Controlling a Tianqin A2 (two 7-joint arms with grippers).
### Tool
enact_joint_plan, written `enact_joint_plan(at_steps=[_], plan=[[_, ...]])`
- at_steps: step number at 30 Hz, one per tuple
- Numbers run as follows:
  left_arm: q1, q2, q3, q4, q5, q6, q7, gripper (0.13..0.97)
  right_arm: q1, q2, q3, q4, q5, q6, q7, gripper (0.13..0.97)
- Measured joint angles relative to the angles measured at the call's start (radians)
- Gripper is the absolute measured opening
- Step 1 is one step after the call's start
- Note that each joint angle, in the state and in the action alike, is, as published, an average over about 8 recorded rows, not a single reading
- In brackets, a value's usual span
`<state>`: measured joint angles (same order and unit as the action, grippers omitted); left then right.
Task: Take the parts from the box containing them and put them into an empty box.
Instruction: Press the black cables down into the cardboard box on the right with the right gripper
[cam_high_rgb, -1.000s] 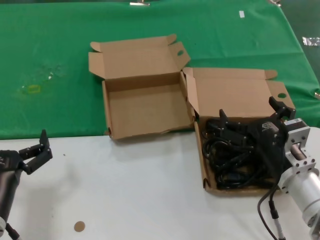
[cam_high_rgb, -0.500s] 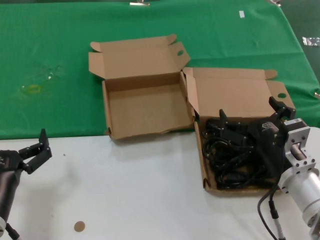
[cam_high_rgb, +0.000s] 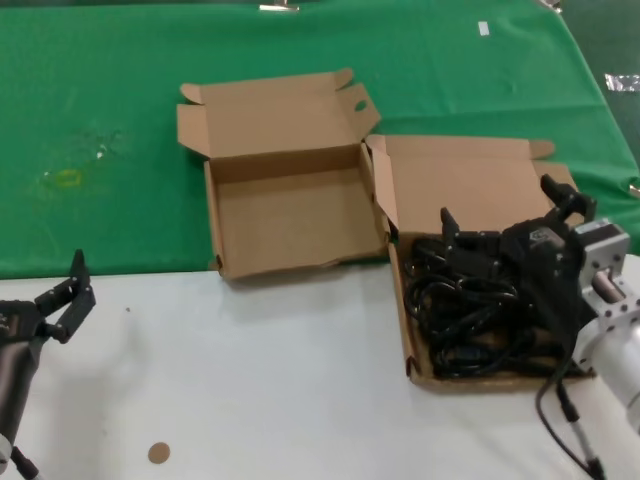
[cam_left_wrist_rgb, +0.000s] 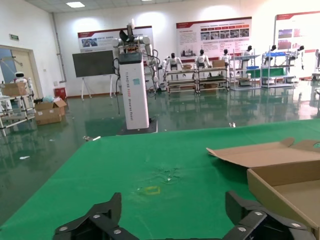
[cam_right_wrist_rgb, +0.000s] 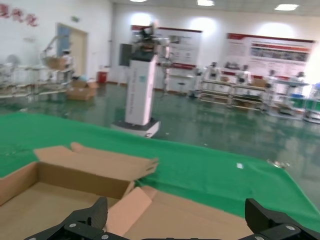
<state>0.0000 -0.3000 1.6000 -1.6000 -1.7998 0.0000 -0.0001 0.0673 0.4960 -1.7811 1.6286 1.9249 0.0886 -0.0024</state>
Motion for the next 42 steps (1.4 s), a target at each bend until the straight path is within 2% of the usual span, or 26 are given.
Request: enact_joint_plan(at_steps=[6,10,14,17,20,26,29,35,42], plan=[[0.000,0.000,0.000,0.000,0.000,0.000,0.000,0.708,0.093,0.255,-0.183,0.042,0.192,0.025,-0.066,0.966],[0.000,0.000,0.000,0.000,0.000,0.000,0.000,0.637,0.203,0.426,-0.326,0.054,0.261,-0.013,-0.063,0.966],[0.000,0.000,0.000,0.000,0.000,0.000,0.000,0.524,0.350,0.574,-0.475,0.060,0.206,-0.105,0.038,0.966],[0.000,0.000,0.000,0.000,0.000,0.000,0.000,0.440,0.469,0.653,-0.569,0.058,0.096,-0.215,0.145,0.966],[0.000,0.000,0.000,0.000,0.000,0.000,0.000,0.398,0.588,0.701,-0.645,0.048,-0.033,-0.350,0.232,0.966],[0.000,0.000,0.000,0.000,0.000,0.000,0.000,0.272,0.781,0.710,-0.734,-0.012,-0.239,-0.634,0.276,0.966],[0.000,0.000,0.000,0.000,0.000,0.000,0.000,0.272,0.829,0.677,-0.730,-0.060,-0.312,-0.764,0.250,0.966],[0.000,0.000,0.000,0.000,0.000,0.000,0.000,0.213,0.860,0.580,-0.674,-0.150,-0.429,-0.965,0.181,0.966],[0.000,0.000,0.000,0.000,0.000,0.000,0.000,0.167,0.852,0.485,-0.607,-0.215,-0.502,-1.104,0.101,0.959]])
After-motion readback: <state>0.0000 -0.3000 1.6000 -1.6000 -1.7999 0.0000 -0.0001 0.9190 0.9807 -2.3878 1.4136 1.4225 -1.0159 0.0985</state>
